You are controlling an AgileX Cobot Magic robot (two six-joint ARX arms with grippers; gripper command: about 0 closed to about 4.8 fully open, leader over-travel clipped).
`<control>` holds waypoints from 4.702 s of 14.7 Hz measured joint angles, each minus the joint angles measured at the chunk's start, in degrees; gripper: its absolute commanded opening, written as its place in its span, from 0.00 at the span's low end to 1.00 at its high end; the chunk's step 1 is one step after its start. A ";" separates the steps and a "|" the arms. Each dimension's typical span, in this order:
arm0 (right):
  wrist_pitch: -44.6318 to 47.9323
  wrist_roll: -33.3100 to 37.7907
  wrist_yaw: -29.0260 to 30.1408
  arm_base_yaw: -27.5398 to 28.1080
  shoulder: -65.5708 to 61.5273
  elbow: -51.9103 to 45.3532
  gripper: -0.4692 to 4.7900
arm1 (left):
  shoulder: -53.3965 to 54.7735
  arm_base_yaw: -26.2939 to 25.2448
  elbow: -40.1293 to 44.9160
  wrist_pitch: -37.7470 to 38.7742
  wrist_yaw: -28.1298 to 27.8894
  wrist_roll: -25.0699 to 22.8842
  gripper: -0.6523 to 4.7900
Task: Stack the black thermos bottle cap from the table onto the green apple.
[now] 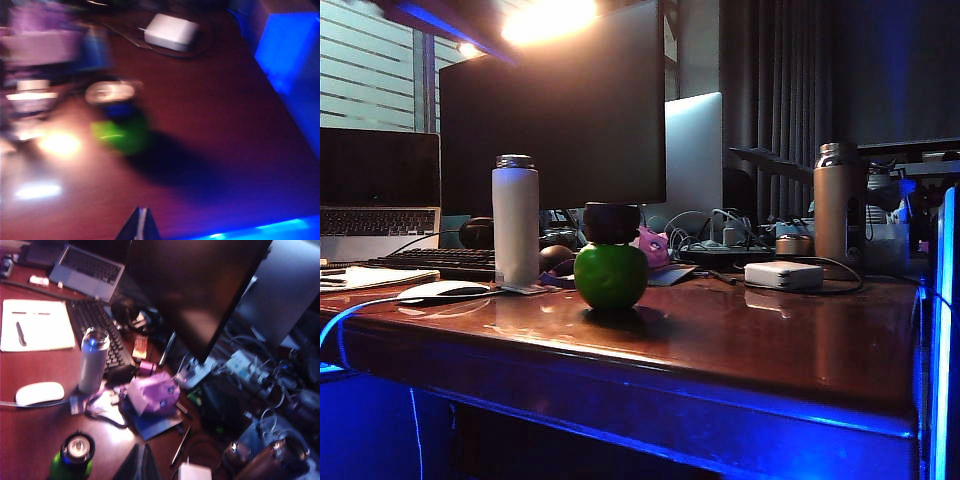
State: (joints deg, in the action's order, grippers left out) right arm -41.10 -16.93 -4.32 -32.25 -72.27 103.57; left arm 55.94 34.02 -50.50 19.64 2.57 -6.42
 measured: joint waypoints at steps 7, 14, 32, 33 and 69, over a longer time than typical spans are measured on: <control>9.62 2.80 0.00 0.02 11.61 -20.74 0.08 | -37.73 -3.56 12.96 12.39 -5.68 1.57 0.11; 23.58 4.98 -0.07 0.02 35.95 -54.25 0.08 | -49.48 -3.54 27.15 11.04 -2.99 7.87 0.11; 27.76 20.31 -3.13 0.00 51.98 -90.36 0.09 | -49.46 -3.54 43.47 0.72 -1.49 5.79 0.11; 27.87 20.98 -3.26 0.00 53.33 -91.69 0.09 | -49.48 -3.54 43.47 0.72 -1.49 5.81 0.11; 36.50 21.53 -3.41 0.07 68.54 -100.19 0.09 | -55.71 -31.43 43.45 1.22 -1.25 5.79 0.11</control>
State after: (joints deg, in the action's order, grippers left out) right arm -4.60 4.60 -7.73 -32.18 -3.73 3.38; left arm 0.23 2.59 -7.05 20.86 1.32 -0.62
